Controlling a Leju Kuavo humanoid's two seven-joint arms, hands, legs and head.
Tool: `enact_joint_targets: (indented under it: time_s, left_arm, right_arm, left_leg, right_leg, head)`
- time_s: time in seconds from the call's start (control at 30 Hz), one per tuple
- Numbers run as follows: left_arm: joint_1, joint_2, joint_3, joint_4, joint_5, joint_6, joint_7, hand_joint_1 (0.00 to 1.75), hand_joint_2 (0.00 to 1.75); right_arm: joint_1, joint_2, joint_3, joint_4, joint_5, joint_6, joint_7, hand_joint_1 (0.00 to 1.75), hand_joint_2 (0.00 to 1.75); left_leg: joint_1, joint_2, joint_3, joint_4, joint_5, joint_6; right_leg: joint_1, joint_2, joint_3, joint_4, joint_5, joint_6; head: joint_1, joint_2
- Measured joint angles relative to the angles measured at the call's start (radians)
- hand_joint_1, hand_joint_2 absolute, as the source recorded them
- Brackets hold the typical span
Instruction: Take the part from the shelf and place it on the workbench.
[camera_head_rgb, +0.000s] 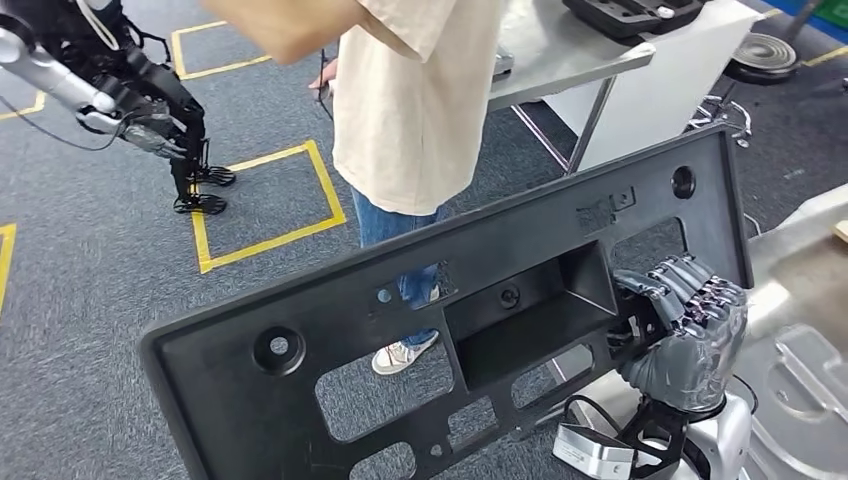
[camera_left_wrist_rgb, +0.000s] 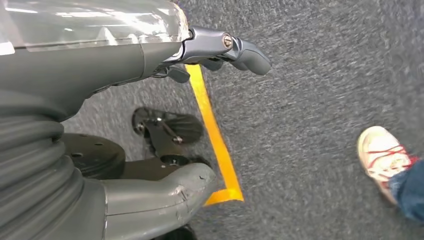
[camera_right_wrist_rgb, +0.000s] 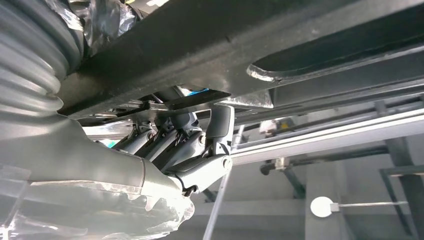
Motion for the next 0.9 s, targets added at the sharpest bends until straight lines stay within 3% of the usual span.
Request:
enact_joint_targets:
  time_s: [0.03,0.1,0.17,0.23,0.27,0.3,0.37,0.4,0.47,0.53,0.57,0.63,0.7,0.77,0.8,0.83,0.87,0.9]
  left_arm:
    - [0.000,-0.001,0.000,0.000,0.000,0.002,0.002,0.00,1.75]
    - [-0.001,-0.003,0.000,0.000,0.001,0.008,0.006,0.00,1.75]
    - [0.000,-0.004,0.001,0.000,0.002,0.018,0.013,0.00,1.75]
    - [0.003,-0.004,0.001,0.000,0.004,0.025,0.019,0.00,1.75]
    - [0.004,-0.004,0.002,0.000,0.006,0.026,0.020,0.00,1.75]
    - [0.004,-0.005,0.002,0.000,0.008,0.025,0.021,0.00,1.75]
    - [0.003,-0.005,0.004,0.000,0.012,0.020,0.022,0.00,1.75]
    - [0.001,-0.005,0.005,0.000,0.014,0.018,0.022,0.00,1.75]
    - [0.000,-0.005,0.007,0.000,0.016,0.016,0.022,0.00,1.75]
    - [-0.002,-0.005,0.007,0.000,0.017,0.014,0.022,0.00,1.75]
    - [-0.004,-0.006,0.008,0.000,0.018,0.014,0.021,0.00,1.75]
    - [-0.006,-0.006,0.009,0.000,0.020,0.010,0.018,0.00,1.75]
    - [-0.004,-0.006,0.012,0.000,0.021,0.009,0.010,0.00,1.75]
    - [0.000,-0.006,0.013,0.000,0.017,0.015,-0.002,0.00,1.75]
    - [0.001,-0.006,0.014,0.000,0.014,0.021,-0.008,0.00,1.75]
    - [0.002,-0.006,0.013,0.000,0.009,0.027,-0.012,0.00,1.75]
    - [0.002,-0.006,0.013,0.000,0.005,0.032,-0.015,0.00,1.75]
    - [0.002,-0.006,0.013,0.000,-0.001,0.036,-0.016,0.00,1.75]
  right_arm:
    - [0.003,0.000,0.000,-0.001,0.000,0.000,0.000,1.75,1.75]
    - [0.008,-0.003,-0.001,-0.002,0.000,0.000,0.002,1.75,1.75]
    - [0.009,-0.006,-0.002,-0.002,0.000,-0.001,0.004,1.75,1.75]
    - [0.011,-0.006,-0.003,-0.001,0.000,-0.001,0.008,1.75,1.75]
    - [0.013,-0.006,-0.004,0.000,0.000,0.000,0.010,1.75,1.75]
    - [0.014,-0.007,-0.006,0.001,0.000,0.000,0.012,1.75,1.75]
    - [0.013,-0.008,-0.014,0.003,-0.001,0.000,0.015,1.75,1.75]
    - [0.012,-0.008,-0.018,0.003,-0.001,0.000,0.017,1.75,1.75]
    - [0.011,-0.010,-0.025,0.005,-0.002,0.000,0.018,1.75,1.75]
    - [0.011,-0.012,-0.031,0.007,-0.002,0.000,0.018,1.75,1.75]
    - [0.012,-0.013,-0.035,0.007,-0.002,0.000,0.019,1.75,1.75]
    - [0.009,-0.014,-0.042,0.008,-0.002,0.000,0.023,1.75,1.75]
    - [0.006,-0.014,-0.050,0.011,-0.002,0.000,0.032,1.75,1.75]
    - [0.006,-0.015,-0.066,0.017,-0.003,0.000,0.043,1.75,1.75]
    - [0.006,-0.017,-0.077,0.021,-0.004,0.000,0.048,1.75,1.75]
    - [0.007,-0.020,-0.089,0.024,-0.005,0.002,0.054,1.75,1.75]
    - [0.006,-0.023,-0.102,0.028,-0.006,0.004,0.060,1.75,1.75]
    - [0.006,-0.025,-0.115,0.032,-0.008,0.007,0.065,1.75,1.75]
  left_leg:
    - [0.001,0.011,0.004,-0.009,0.005,0.003]
    - [0.006,0.038,0.014,-0.037,0.022,0.008]
    - [0.009,0.068,0.019,-0.057,0.033,0.011]
    - [0.008,0.098,0.016,-0.056,0.032,0.012]
    - [0.009,0.112,0.015,-0.053,0.029,0.010]
    - [0.011,0.126,0.014,-0.050,0.026,0.008]
    - [0.015,0.149,0.014,-0.036,0.016,-0.002]
    - [0.014,0.159,0.013,-0.027,0.009,-0.009]
    - [0.011,0.173,0.013,-0.013,-0.004,-0.023]
    - [0.010,0.188,0.016,-0.010,-0.009,-0.033]
    - [0.012,0.188,0.018,-0.006,-0.015,-0.038]
    - [0.018,0.152,0.000,0.043,-0.053,-0.047]
    - [0.021,0.102,-0.055,0.167,-0.123,-0.051]
    - [0.021,0.085,-0.108,0.279,-0.159,-0.050]
    - [0.021,0.083,-0.114,0.288,-0.148,-0.048]
    - [0.021,0.079,-0.101,0.255,-0.119,-0.045]
    - [0.021,0.069,-0.074,0.191,-0.078,-0.040]
    - [0.021,0.041,-0.044,0.121,-0.046,-0.036]
  right_leg:
    - [-0.001,0.009,-0.002,-0.004,0.004,0.007]
    - [0.004,-0.022,-0.011,0.008,-0.009,0.016]
    - [0.007,-0.084,-0.053,0.095,-0.065,0.020]
    - [0.002,-0.108,-0.108,0.215,-0.119,0.031]
    - [-0.003,-0.111,-0.120,0.243,-0.124,0.037]
    - [-0.008,-0.116,-0.113,0.234,-0.109,0.043]
    - [-0.016,-0.144,-0.044,0.114,-0.051,0.054]
    - [-0.016,-0.164,-0.009,0.053,-0.030,0.053]
    - [-0.012,-0.183,0.021,-0.004,-0.019,0.041]
    - [-0.008,-0.165,0.016,0.001,-0.020,0.025]
    - [-0.010,-0.156,0.015,0.000,-0.019,0.019]
    - [-0.014,-0.137,0.013,-0.004,-0.014,0.005]
    - [-0.015,-0.119,0.010,-0.004,-0.011,-0.003]
    - [-0.012,-0.095,0.007,-0.003,-0.010,-0.004]
    - [-0.011,-0.082,0.007,-0.002,-0.009,-0.004]
    - [-0.010,-0.070,0.007,-0.001,-0.009,-0.004]
    - [-0.010,-0.057,0.007,0.001,-0.008,-0.003]
    - [-0.011,-0.046,0.006,0.002,-0.007,-0.001]
  head:
    - [0.000,0.000]
    - [0.001,0.000]
    - [0.003,0.000]
    - [0.003,0.000]
    - [0.003,0.000]
    - [0.003,0.000]
    - [0.003,0.000]
    - [0.003,0.000]
    - [0.002,0.000]
    - [0.002,0.000]
    - [0.002,0.000]
    - [0.002,0.000]
    - [0.002,0.000]
    - [0.002,0.000]
    - [0.002,0.000]
    - [0.002,0.000]
    - [0.002,0.000]
    - [0.002,0.000]
